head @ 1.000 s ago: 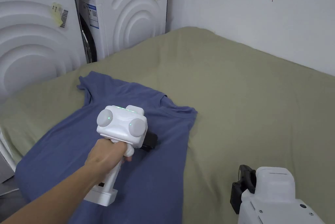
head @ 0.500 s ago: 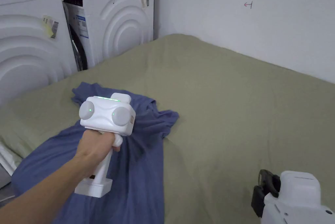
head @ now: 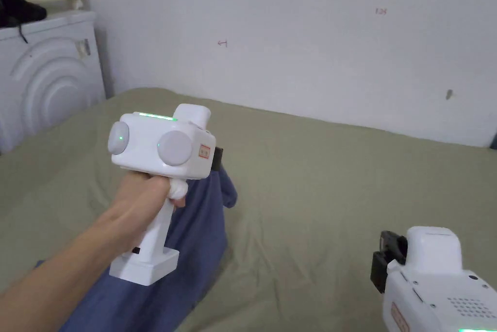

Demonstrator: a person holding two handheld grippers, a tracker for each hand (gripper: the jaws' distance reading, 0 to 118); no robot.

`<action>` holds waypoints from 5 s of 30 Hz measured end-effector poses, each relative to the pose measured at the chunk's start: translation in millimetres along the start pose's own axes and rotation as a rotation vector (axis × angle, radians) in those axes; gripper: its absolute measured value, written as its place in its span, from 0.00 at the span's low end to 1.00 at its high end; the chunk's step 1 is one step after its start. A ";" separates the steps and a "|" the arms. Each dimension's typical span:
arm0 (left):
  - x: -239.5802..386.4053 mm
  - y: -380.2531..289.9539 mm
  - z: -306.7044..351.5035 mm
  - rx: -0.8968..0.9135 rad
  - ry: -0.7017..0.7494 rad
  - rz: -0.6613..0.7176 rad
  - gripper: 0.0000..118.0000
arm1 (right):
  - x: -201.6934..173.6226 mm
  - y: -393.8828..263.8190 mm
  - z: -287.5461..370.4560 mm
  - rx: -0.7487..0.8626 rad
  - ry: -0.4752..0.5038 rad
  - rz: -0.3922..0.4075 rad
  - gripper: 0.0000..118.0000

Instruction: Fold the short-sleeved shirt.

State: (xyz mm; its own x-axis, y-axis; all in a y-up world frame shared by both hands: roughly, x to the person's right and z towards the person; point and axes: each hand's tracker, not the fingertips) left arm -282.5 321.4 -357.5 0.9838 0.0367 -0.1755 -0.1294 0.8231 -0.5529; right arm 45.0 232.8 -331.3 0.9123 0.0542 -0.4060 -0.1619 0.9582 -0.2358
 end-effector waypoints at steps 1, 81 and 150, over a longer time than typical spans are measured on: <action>24.1 5.0 -1.2 0.003 -0.054 -0.018 0.00 | 12.0 -1.3 6.6 0.001 -0.028 -0.004 0.00; -40.5 -131.7 -158.6 -0.439 0.040 -0.005 0.02 | 121.1 -76.6 -80.1 -0.318 -0.223 -0.100 0.00; -16.6 214.7 -50.0 0.201 0.324 0.004 0.02 | 261.2 267.2 -141.6 -0.023 -0.355 -0.077 0.03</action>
State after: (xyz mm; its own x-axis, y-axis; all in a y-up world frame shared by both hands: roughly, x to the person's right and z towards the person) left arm -332.9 469.2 -514.0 0.8889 -0.1140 -0.4437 -0.0751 0.9192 -0.3865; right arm 186.8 463.3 -625.3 0.9952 0.0805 -0.0550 -0.0926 0.9568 -0.2755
